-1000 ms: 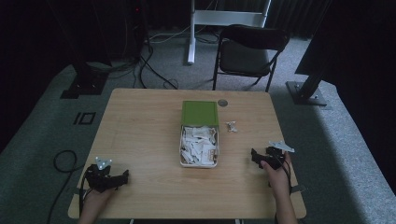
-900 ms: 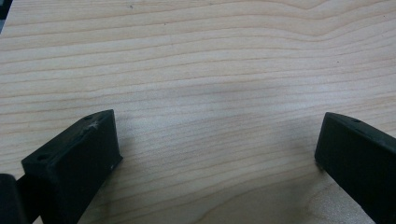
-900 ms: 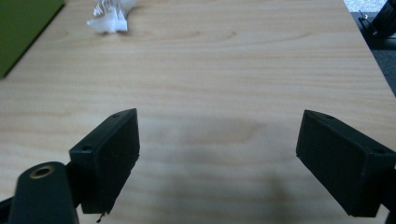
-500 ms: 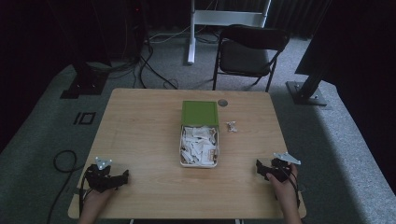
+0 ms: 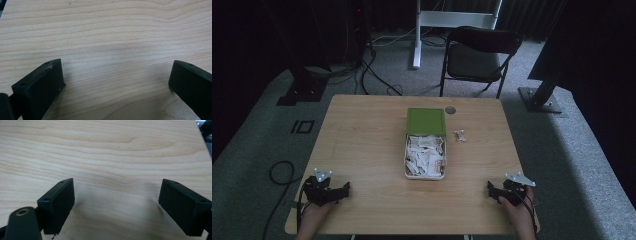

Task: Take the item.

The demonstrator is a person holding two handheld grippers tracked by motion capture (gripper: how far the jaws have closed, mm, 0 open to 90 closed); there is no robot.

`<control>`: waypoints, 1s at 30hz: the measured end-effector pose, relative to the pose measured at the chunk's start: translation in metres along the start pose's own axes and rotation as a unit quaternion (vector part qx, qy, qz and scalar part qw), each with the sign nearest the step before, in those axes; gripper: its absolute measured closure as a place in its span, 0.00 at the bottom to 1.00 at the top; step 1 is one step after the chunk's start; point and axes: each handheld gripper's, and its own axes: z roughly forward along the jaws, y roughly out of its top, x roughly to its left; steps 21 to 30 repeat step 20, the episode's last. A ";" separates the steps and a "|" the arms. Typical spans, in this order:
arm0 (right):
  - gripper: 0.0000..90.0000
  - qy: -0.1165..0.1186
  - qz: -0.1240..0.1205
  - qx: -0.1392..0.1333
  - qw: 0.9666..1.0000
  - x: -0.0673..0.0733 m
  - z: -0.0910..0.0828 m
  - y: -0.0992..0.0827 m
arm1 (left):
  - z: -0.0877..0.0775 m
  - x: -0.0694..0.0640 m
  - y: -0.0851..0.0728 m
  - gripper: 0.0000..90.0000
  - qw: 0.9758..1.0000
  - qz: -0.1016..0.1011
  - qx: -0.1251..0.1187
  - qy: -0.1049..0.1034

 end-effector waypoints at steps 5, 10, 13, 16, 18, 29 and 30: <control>0.13 -0.011 0.004 0.017 1.000 -0.005 -0.007 -0.008 | 0.000 0.000 0.000 0.01 1.000 0.000 0.000 0.000; 0.13 -0.004 0.009 0.020 1.000 -0.008 -0.008 -0.009 | 0.000 0.000 0.000 0.01 1.000 0.000 0.000 0.000; 0.13 -0.004 0.009 0.020 1.000 -0.008 -0.008 -0.009 | 0.000 0.000 0.000 0.01 1.000 0.000 0.000 0.000; 0.13 -0.004 0.009 0.020 1.000 -0.008 -0.008 -0.009 | 0.000 0.000 0.000 0.01 1.000 0.000 0.000 0.000; 0.13 -0.004 0.010 0.020 1.000 -0.007 -0.008 -0.009 | 0.000 0.000 0.000 0.01 1.000 0.000 0.000 0.000; 0.13 -0.004 0.009 0.020 1.000 -0.007 -0.008 -0.009 | 0.000 0.000 0.000 0.01 1.000 0.000 0.000 0.000; 0.13 -0.004 0.009 0.020 1.000 -0.007 -0.008 -0.009 | 0.000 0.000 0.000 0.01 1.000 0.000 0.000 0.000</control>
